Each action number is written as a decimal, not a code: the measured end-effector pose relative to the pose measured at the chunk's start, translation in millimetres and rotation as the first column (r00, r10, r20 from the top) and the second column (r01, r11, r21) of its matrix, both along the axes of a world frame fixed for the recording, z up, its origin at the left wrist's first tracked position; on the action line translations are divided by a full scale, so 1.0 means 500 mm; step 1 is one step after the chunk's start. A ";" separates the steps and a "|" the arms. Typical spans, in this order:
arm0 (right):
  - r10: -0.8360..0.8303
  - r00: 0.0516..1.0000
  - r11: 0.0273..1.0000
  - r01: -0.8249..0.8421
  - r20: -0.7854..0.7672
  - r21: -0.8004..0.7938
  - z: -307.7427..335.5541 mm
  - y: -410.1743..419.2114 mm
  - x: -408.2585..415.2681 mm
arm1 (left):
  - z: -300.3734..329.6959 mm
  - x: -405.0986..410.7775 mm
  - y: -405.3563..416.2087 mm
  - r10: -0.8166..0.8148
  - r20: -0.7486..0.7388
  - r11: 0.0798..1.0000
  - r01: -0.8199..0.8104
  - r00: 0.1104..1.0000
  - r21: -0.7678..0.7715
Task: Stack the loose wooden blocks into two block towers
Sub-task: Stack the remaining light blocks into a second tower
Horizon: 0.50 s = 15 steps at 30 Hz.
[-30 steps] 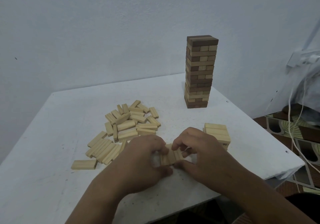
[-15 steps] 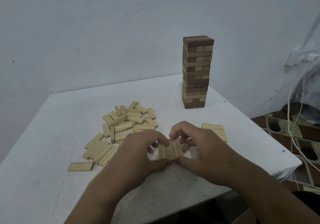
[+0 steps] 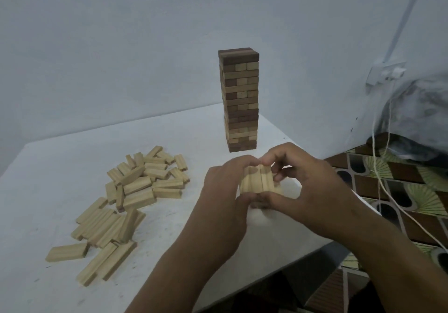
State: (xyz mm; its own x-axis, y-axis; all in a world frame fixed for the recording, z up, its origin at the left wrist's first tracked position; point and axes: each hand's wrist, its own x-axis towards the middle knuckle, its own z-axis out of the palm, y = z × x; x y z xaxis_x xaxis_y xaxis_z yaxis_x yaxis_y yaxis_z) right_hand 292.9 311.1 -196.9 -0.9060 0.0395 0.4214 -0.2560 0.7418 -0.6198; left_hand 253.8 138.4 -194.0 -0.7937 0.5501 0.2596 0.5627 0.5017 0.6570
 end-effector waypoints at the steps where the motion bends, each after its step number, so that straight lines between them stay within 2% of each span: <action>1: -0.007 1.000 1.000 0.007 -0.001 -0.002 -0.004 0.008 0.000 | 0.001 -0.003 0.012 -0.007 0.037 1.000 0.008 0.999 -0.007; 4: -0.026 1.000 1.000 0.026 0.002 -0.006 -0.013 0.026 0.000 | 0.007 -0.009 0.040 -0.012 0.135 0.996 0.025 0.991 -0.088; 9: -0.034 0.999 0.999 0.035 0.035 -0.031 -0.027 0.045 -0.005 | 0.006 0.001 0.055 0.106 -0.006 0.985 -0.106 0.994 -0.133; 12: -0.048 0.998 0.999 0.048 0.046 0.001 -0.039 0.050 -0.011 | -0.010 -0.009 0.057 0.118 0.017 0.980 -0.113 0.993 -0.163; 15: -0.045 0.998 0.998 0.043 0.039 0.050 -0.034 0.060 -0.005 | -0.009 -0.013 0.043 0.106 0.045 0.992 -0.102 0.993 -0.077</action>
State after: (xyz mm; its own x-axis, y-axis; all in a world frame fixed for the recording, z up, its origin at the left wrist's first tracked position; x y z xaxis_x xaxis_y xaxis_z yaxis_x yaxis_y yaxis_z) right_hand 290.3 341.1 -214.2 -0.9199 0.0601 0.3876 -0.1980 0.7819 -0.5911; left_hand 247.2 160.2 -198.4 -0.8582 0.4806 0.1804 0.4731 0.6042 0.6411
